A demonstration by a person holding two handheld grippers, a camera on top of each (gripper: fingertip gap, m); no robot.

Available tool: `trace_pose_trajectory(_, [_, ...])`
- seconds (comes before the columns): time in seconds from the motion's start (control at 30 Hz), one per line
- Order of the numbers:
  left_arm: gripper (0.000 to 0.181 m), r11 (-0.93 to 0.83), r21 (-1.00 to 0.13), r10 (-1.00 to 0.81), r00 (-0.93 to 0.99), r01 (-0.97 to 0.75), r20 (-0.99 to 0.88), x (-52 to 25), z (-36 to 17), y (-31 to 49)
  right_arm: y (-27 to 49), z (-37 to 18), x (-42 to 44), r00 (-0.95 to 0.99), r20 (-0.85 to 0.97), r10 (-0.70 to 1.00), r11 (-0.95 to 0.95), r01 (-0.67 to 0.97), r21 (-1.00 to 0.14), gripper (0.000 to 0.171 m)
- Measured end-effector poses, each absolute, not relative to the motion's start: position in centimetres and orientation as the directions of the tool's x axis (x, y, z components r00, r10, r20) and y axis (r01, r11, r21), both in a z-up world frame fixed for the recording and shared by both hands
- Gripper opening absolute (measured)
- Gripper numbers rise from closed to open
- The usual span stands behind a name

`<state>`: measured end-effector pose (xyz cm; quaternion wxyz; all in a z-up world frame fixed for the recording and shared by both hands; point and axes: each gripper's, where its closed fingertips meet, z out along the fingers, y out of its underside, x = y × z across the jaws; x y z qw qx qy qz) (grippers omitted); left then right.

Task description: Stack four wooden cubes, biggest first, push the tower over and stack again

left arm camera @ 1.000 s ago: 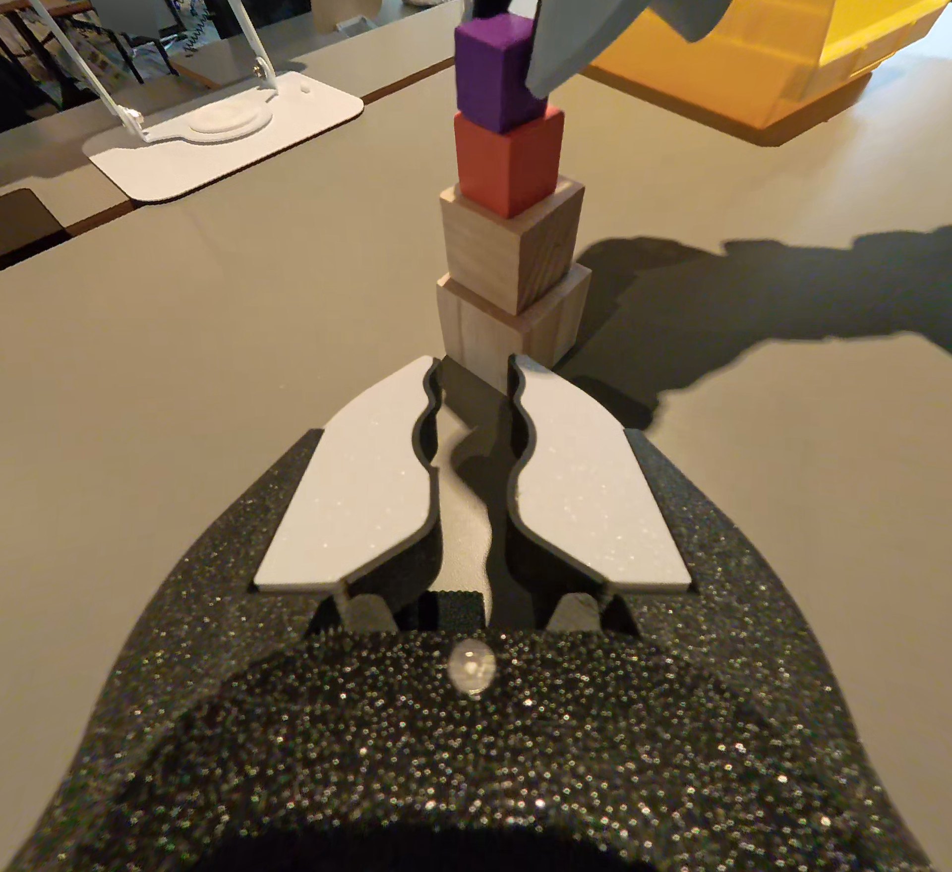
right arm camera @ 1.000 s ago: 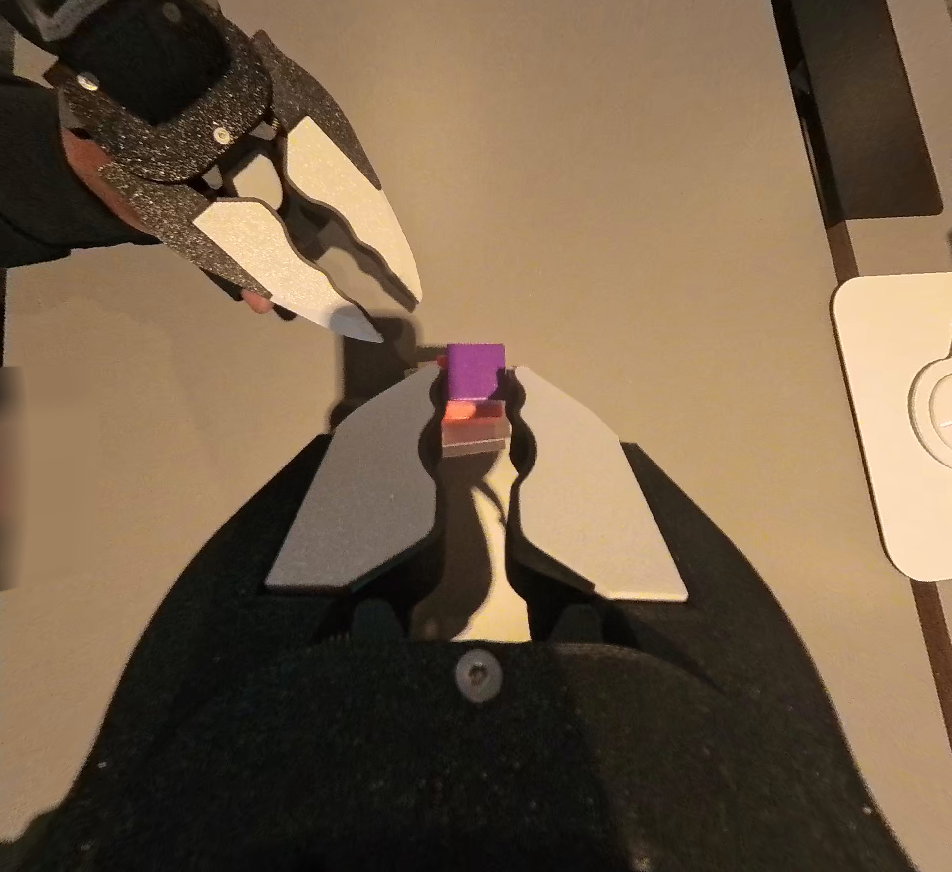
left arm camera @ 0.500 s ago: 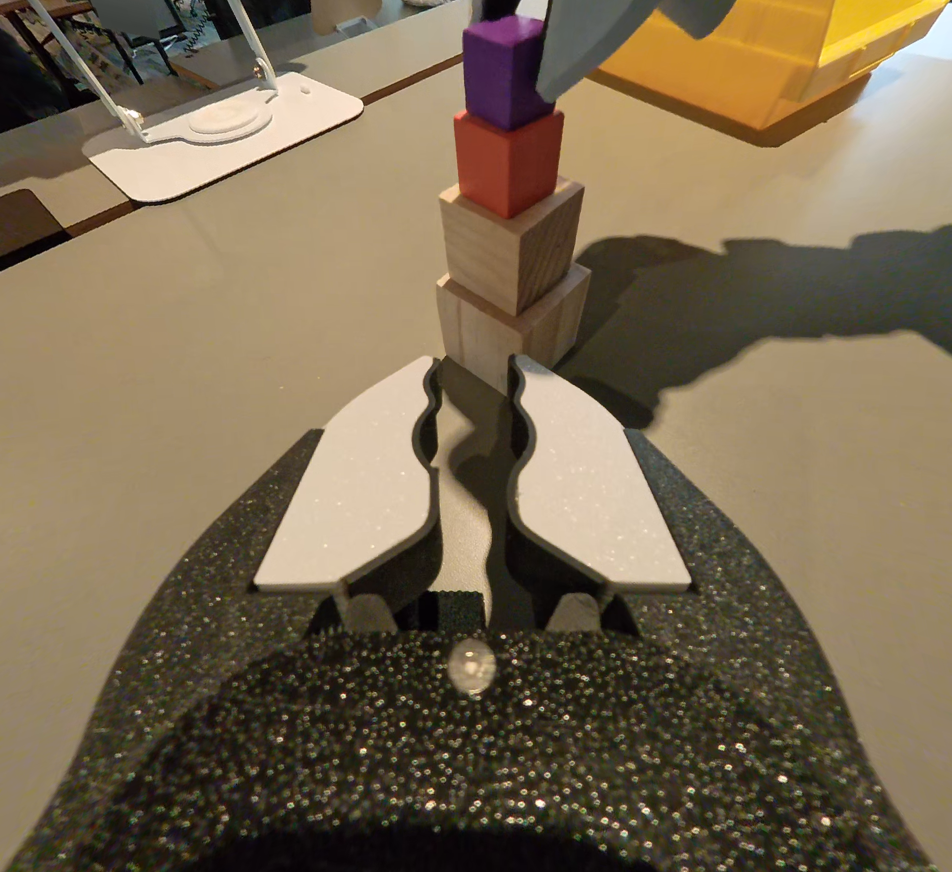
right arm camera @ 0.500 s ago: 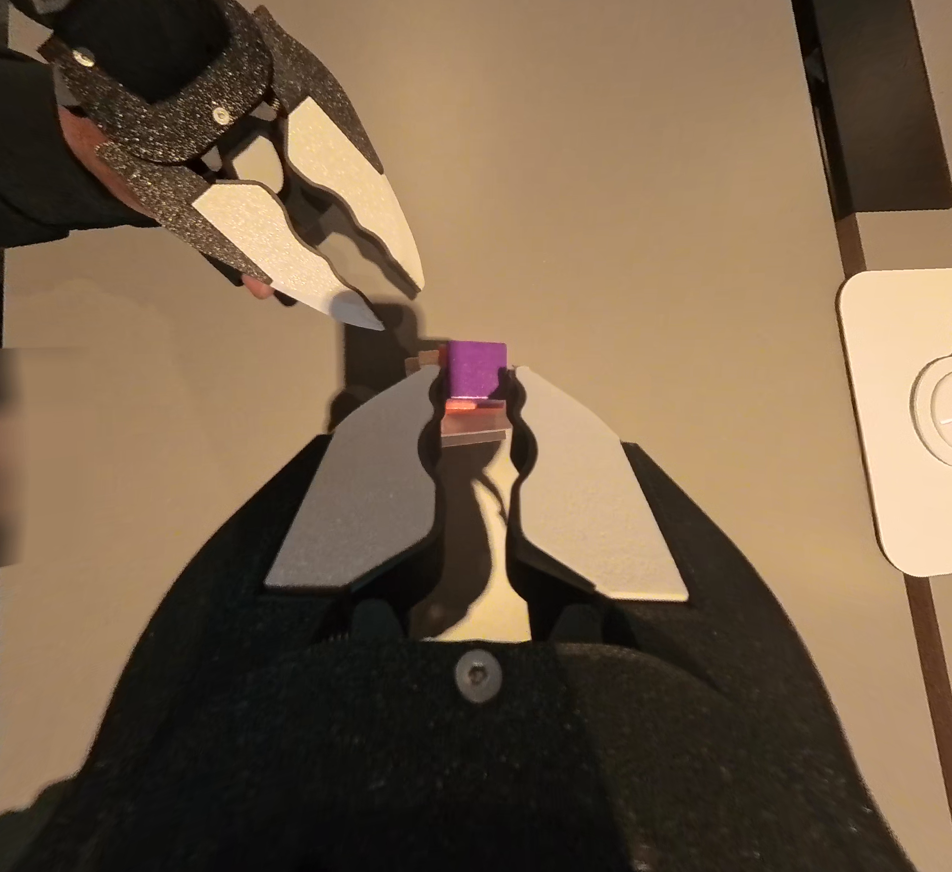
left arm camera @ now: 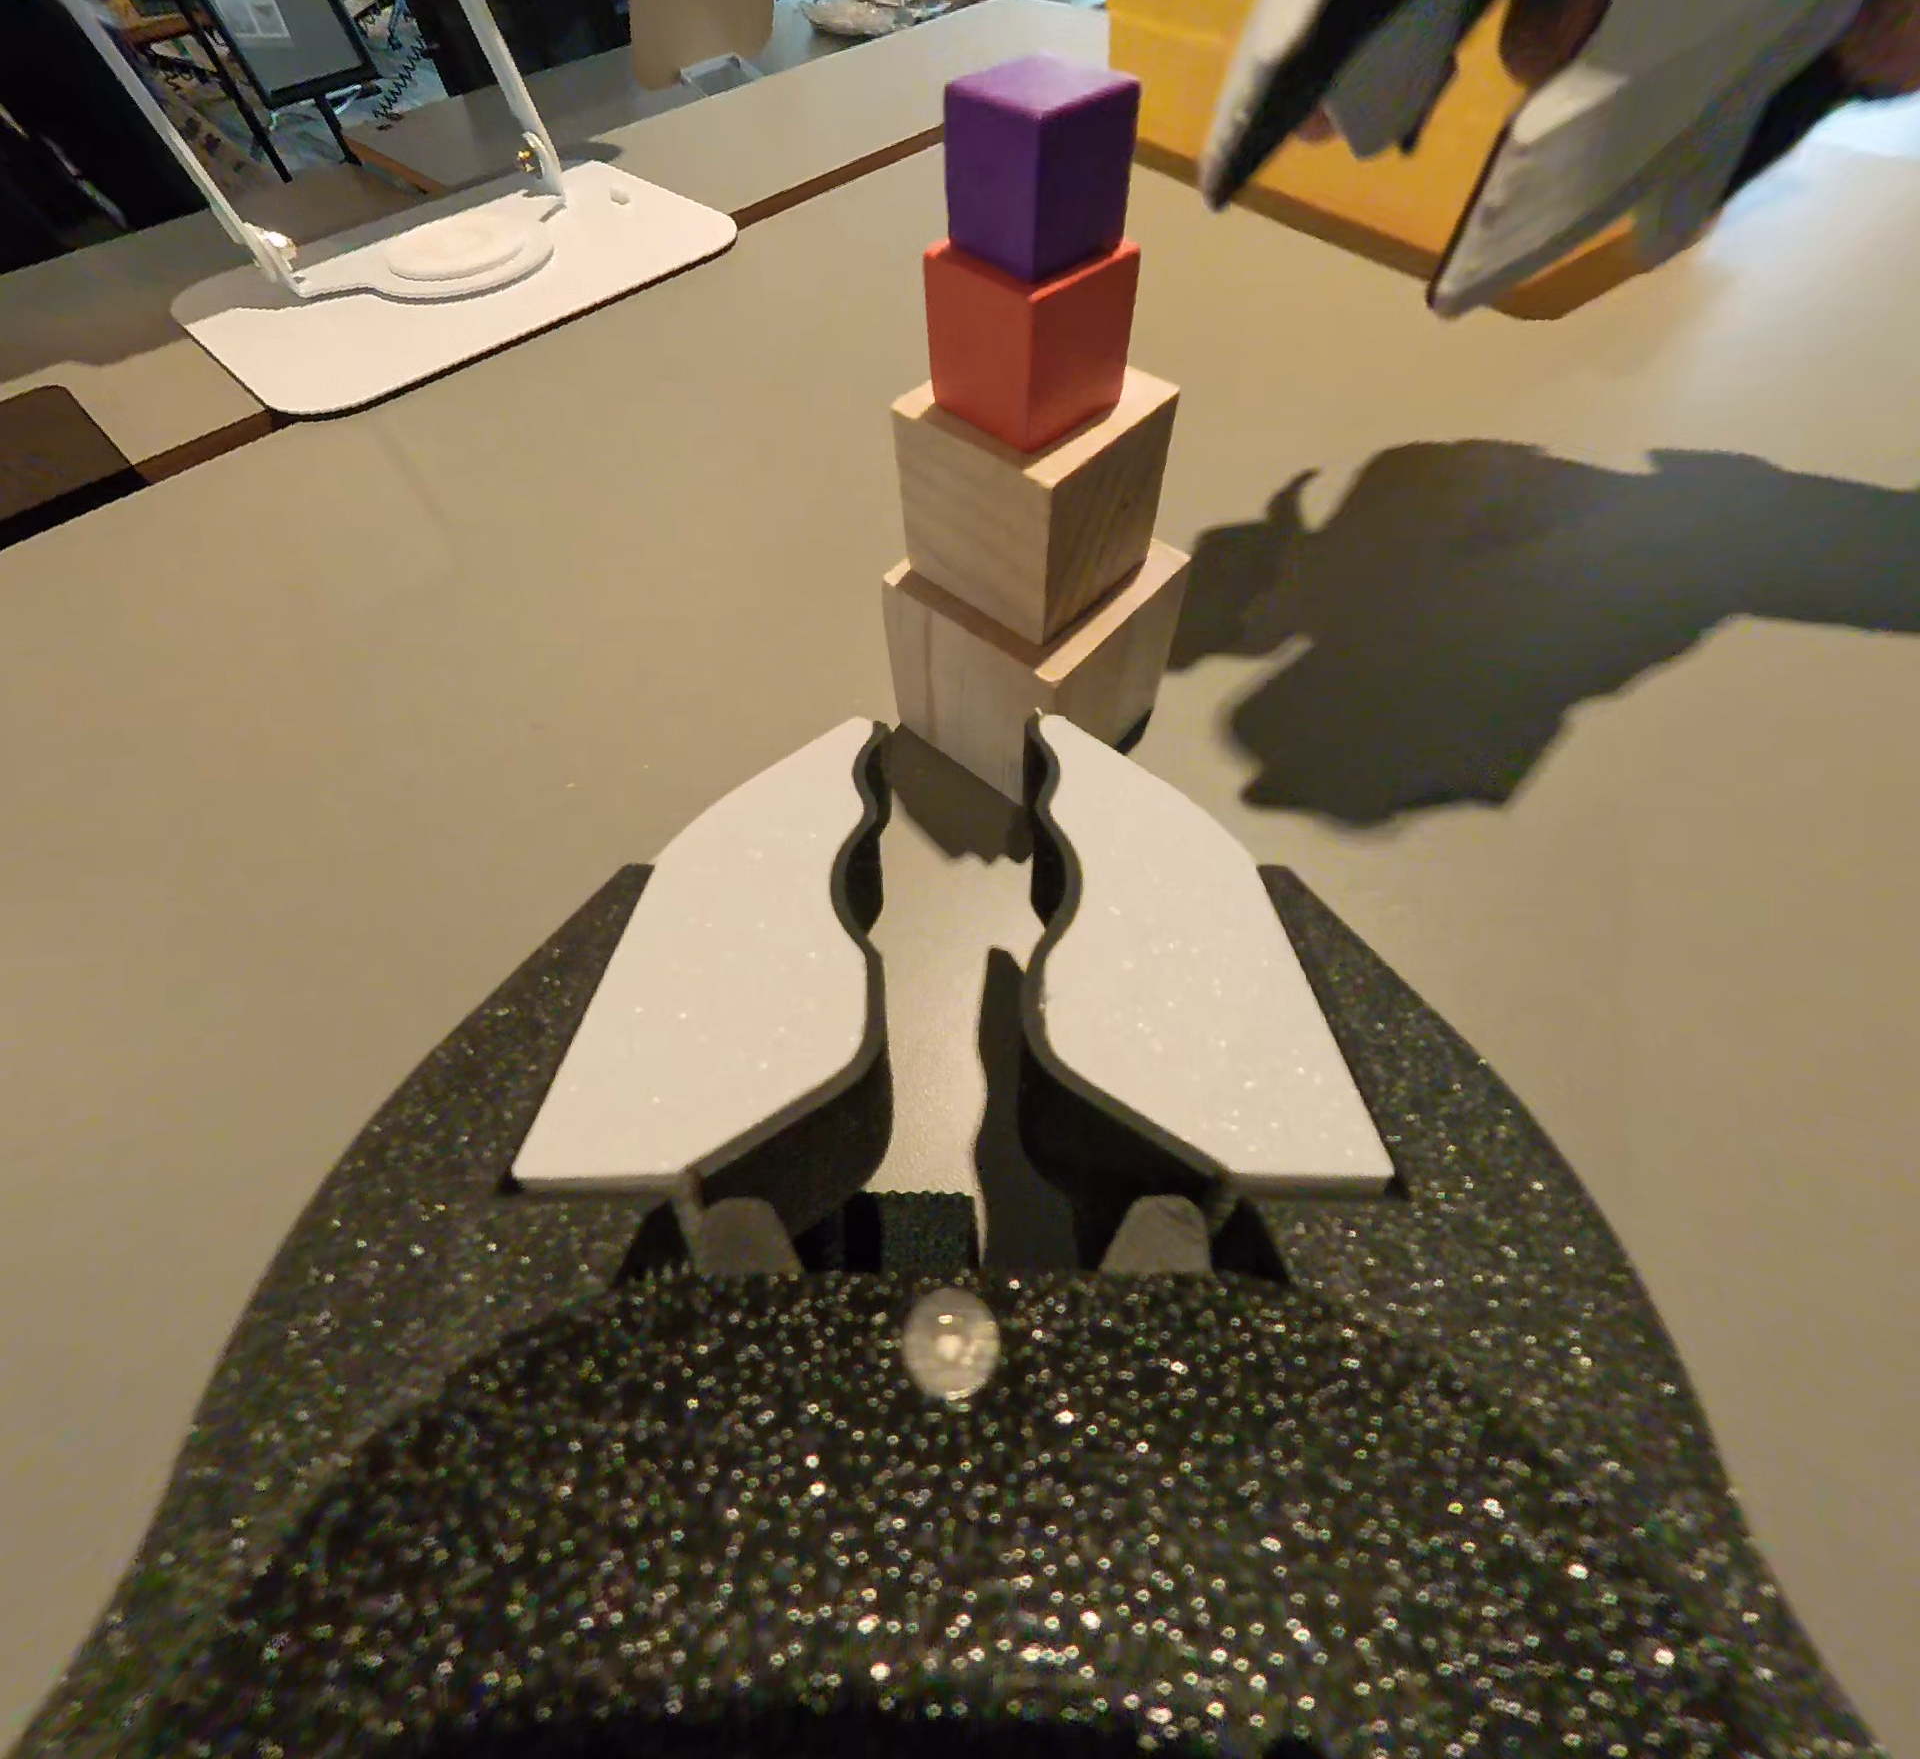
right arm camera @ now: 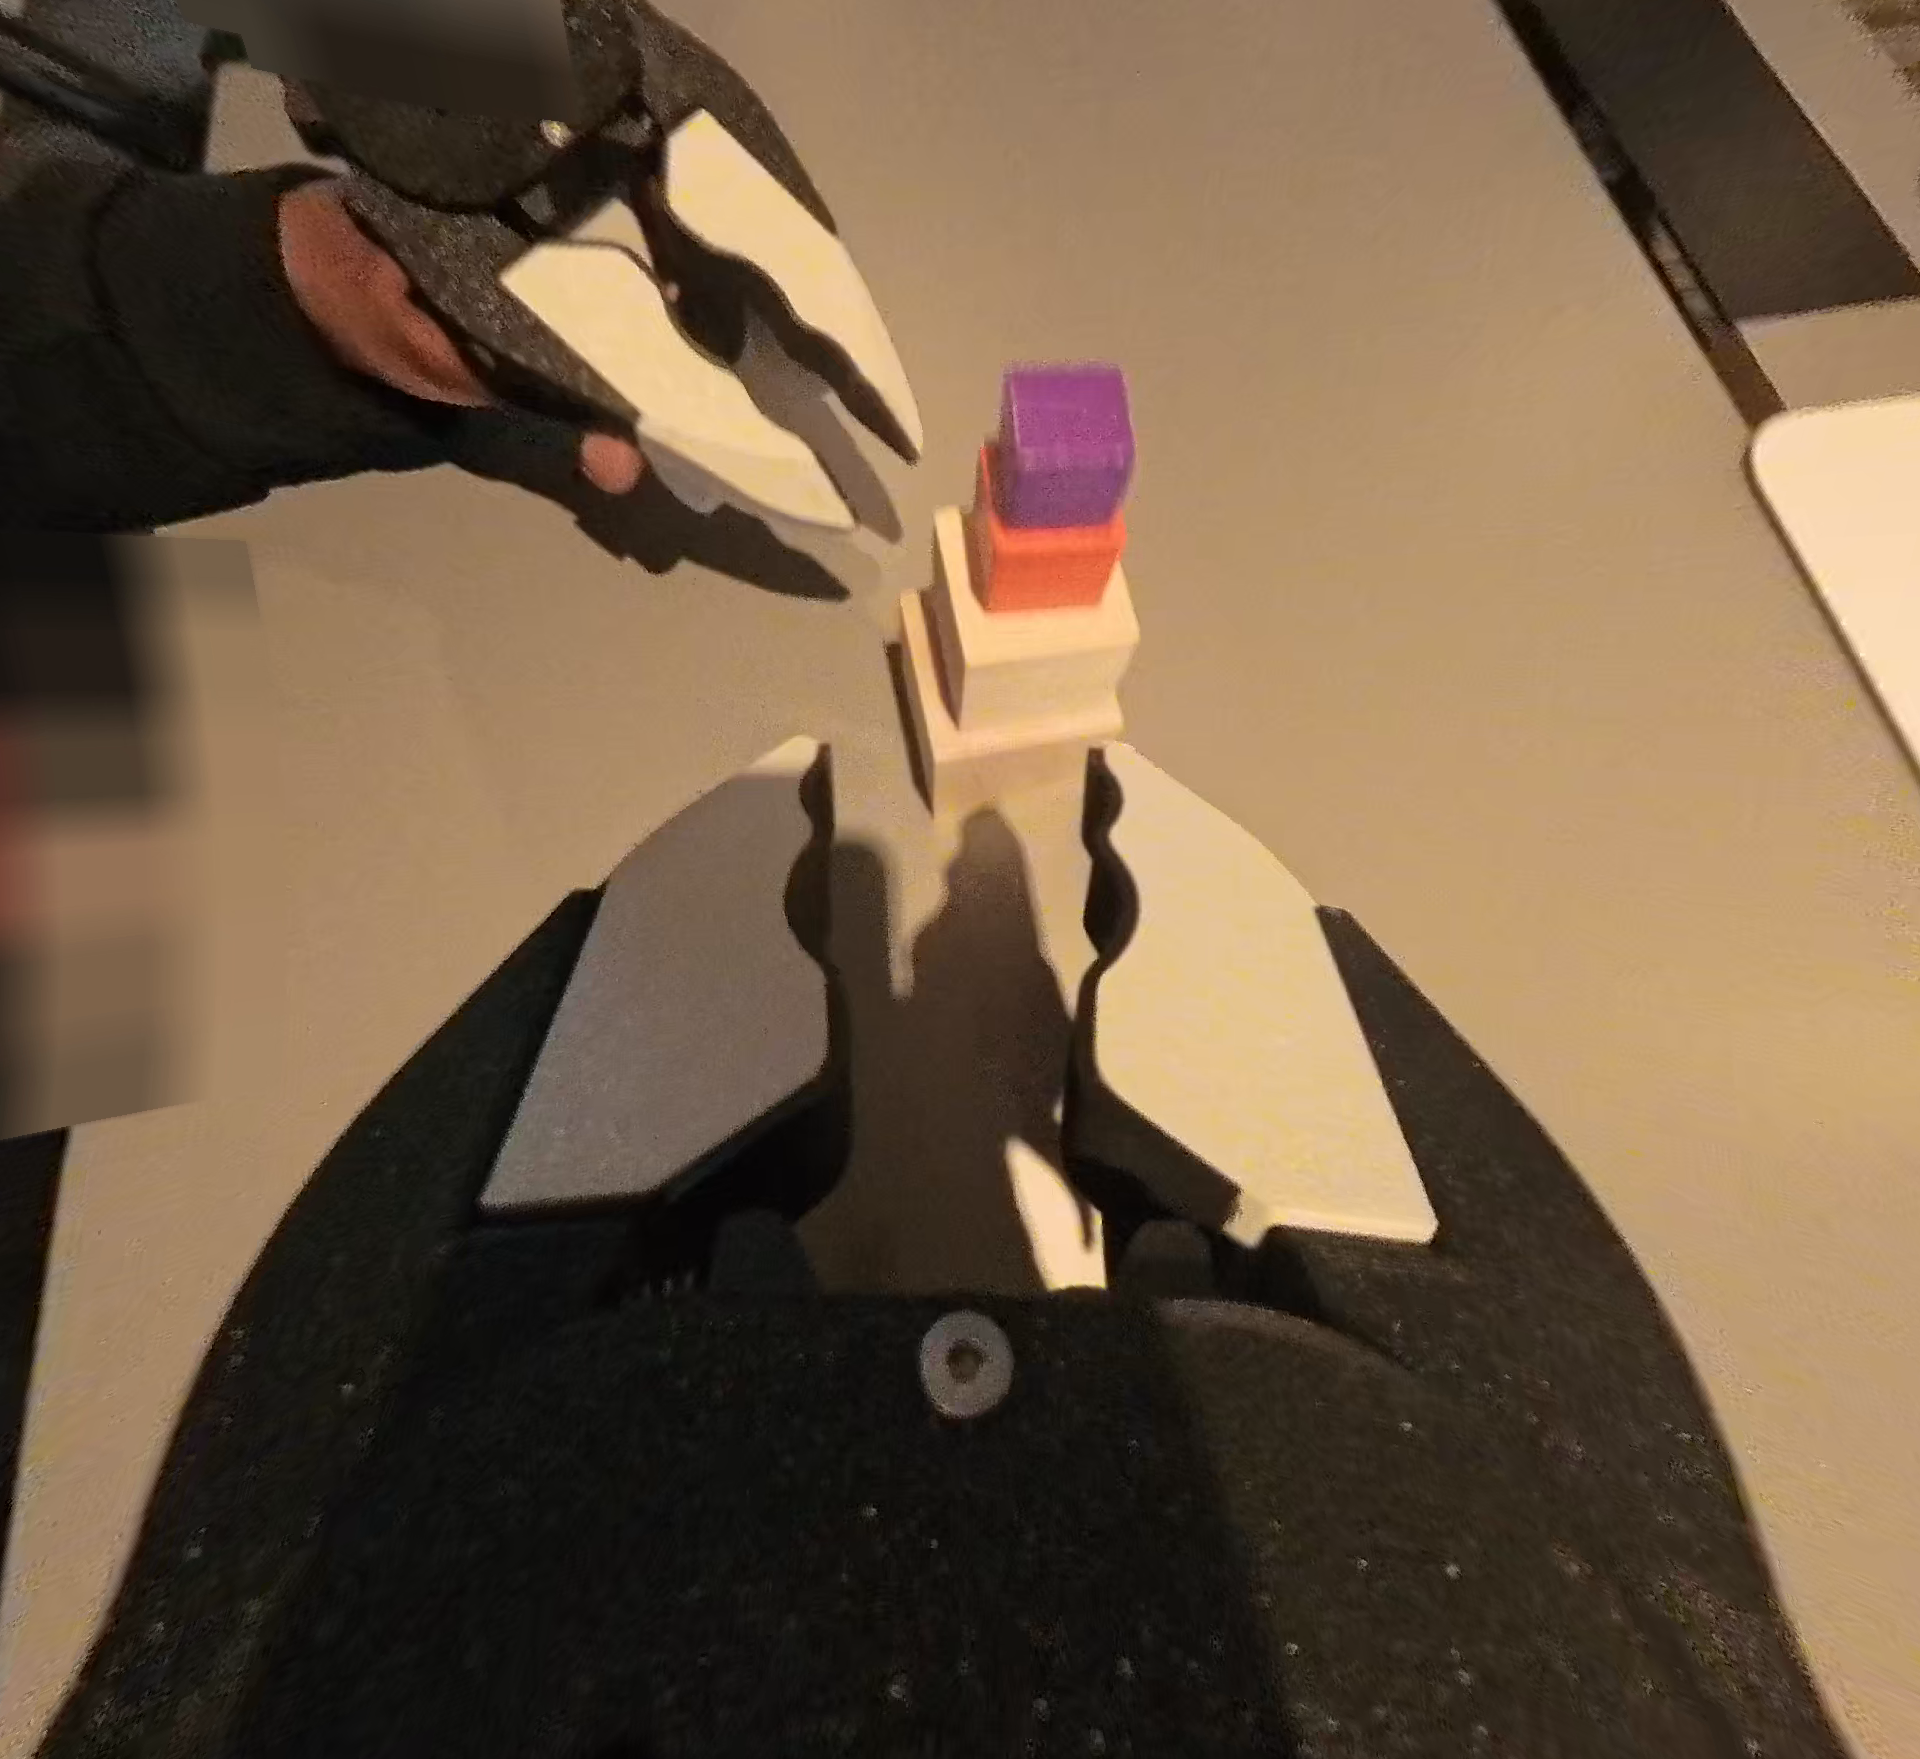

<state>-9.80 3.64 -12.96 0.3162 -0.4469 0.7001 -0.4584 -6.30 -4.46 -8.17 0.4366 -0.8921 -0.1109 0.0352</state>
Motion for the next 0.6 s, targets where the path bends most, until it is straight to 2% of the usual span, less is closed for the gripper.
trace_pose_trajectory(0.1, [0.022, 0.18, -0.924, -0.917, -0.397, -0.336, -0.034, -9.7, -12.9, 3.7, -7.3, -10.7, -5.5, 0.992, -0.04, 0.121, -0.538, 0.031, -0.843, 0.023])
trace_pose_trajectory(0.2, [0.008, 0.2, -0.945, -0.921, -0.378, -0.258, -0.092, -9.6, -12.0, 3.8, -9.9, -13.1, -4.7, 0.992, -0.128, 0.013, -0.453, -0.108, -0.885, 0.0])
trace_pose_trajectory(0.23, [0.0, 0.204, -0.952, -0.926, -0.361, -0.226, -0.113, -9.6, -11.5, 4.0, -10.5, -13.8, -4.5, 0.987, -0.16, -0.018, -0.43, -0.152, -0.89, 0.0])
trace_pose_trajectory(0.37, [0.0, 0.226, -0.967, -0.923, -0.342, -0.116, -0.174, -9.4, -10.2, 2.8, -11.6, -11.8, -3.9, 0.975, -0.217, -0.051, -0.281, -0.223, -0.933, 0.0])
trace_pose_trajectory(0.5, [0.0, 0.221, -0.955, -0.961, -0.21, -0.197, -0.179, -7.7, -10.9, 3.8, -11.5, -12.2, -4.0, 0.974, -0.222, -0.049, -0.308, -0.227, -0.924, 0.0])
trace_pose_trajectory(0.6, [0.0, 0.174, -0.954, -0.971, -0.201, -0.242, -0.126, -6.8, -11.3, 3.8, -11.5, -12.1, -4.0, 0.974, -0.22, -0.048, -0.305, -0.224, -0.926, 0.0])
